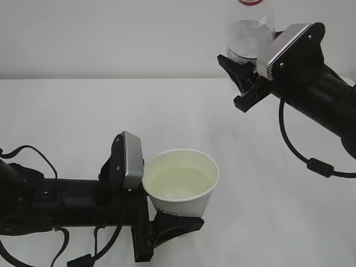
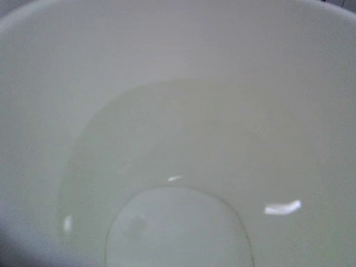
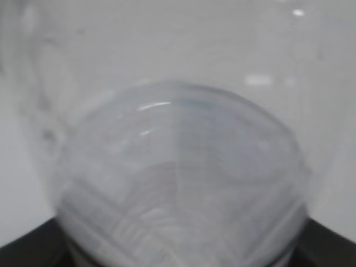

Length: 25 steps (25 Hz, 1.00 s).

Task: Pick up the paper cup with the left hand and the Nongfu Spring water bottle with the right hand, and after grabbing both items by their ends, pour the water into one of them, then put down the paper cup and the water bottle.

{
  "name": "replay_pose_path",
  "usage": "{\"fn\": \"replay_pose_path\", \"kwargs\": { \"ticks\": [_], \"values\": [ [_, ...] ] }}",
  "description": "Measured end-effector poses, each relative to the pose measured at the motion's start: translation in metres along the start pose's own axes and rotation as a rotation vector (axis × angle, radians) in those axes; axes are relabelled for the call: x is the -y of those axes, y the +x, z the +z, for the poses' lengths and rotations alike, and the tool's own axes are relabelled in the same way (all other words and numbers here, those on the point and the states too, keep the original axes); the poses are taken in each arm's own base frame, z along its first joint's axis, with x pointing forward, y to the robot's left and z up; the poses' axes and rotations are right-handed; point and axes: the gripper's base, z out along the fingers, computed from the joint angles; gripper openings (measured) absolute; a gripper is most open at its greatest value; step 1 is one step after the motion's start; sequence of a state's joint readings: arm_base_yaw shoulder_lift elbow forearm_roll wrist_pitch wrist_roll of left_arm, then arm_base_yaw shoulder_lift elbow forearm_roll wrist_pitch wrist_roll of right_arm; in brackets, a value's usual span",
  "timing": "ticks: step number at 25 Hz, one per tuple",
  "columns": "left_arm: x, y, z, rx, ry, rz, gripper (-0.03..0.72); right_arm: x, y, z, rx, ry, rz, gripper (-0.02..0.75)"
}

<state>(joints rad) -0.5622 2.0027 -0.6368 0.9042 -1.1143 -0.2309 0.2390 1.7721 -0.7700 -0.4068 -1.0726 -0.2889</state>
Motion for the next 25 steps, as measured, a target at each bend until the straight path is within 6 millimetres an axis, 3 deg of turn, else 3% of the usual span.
{"fn": "replay_pose_path", "kwargs": {
  "ticks": [25],
  "values": [
    [0.0,0.0,0.0,0.0,-0.001,-0.001,0.509,0.013,0.01,-0.002,-0.095,0.15,0.181,0.487]
  ]
}}
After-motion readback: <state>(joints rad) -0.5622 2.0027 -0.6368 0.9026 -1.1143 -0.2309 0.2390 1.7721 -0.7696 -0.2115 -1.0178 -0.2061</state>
